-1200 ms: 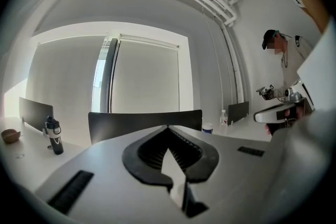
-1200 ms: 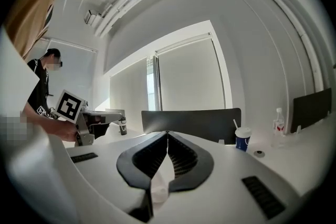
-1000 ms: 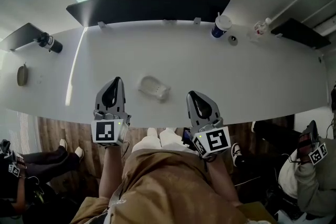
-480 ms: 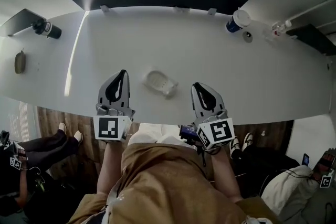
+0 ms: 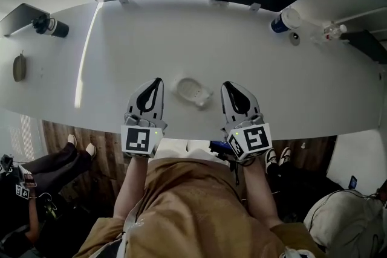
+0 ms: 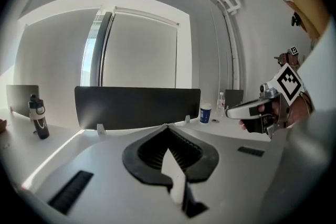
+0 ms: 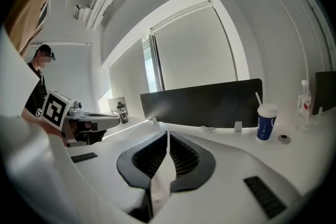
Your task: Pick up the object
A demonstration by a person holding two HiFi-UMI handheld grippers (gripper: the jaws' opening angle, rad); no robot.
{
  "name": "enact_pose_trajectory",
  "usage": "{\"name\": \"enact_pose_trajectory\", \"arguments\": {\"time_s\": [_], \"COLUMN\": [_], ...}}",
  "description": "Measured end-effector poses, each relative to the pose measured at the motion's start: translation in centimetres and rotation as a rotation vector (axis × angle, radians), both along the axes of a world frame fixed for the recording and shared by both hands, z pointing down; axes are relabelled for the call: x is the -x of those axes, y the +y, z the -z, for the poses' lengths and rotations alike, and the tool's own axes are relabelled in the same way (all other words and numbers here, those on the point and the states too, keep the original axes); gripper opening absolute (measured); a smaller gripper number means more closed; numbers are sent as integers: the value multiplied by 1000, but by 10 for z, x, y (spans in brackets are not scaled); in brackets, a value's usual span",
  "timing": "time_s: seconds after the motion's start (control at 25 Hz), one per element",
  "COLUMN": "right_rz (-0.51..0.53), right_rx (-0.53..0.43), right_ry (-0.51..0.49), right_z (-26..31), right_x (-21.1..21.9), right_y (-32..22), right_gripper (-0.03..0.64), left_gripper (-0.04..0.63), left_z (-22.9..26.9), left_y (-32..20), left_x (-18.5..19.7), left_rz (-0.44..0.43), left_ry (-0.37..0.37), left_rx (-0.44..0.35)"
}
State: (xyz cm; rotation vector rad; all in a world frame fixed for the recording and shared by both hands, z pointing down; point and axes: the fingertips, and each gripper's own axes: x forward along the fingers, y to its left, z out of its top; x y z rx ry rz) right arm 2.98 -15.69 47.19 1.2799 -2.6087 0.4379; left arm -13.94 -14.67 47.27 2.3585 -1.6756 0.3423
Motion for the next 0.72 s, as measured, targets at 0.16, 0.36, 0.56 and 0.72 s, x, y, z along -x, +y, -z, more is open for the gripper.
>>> {"name": "enact_pose_trajectory", "arguments": {"time_s": [0.16,0.36,0.56,0.72], "right_rz": [40,110,209,355], "right_rx": [45,100,127,175], "right_ry": [9,-40,20,87], "right_z": [-22,-41,-63,-87], "right_x": [14,18,26,40], "right_y": [-7,-13,-19,-6], "right_gripper": [8,8,8,8], "left_gripper": [6,6,6,6], "left_z": [-17,-36,-48,-55], "left_y": [-2,3,5,11], "left_x": [9,7,10,11], "left_rz": [9,-15,-12,-8], "left_ry": [5,5,6,1], "left_rx": [48,91,115,127]}}
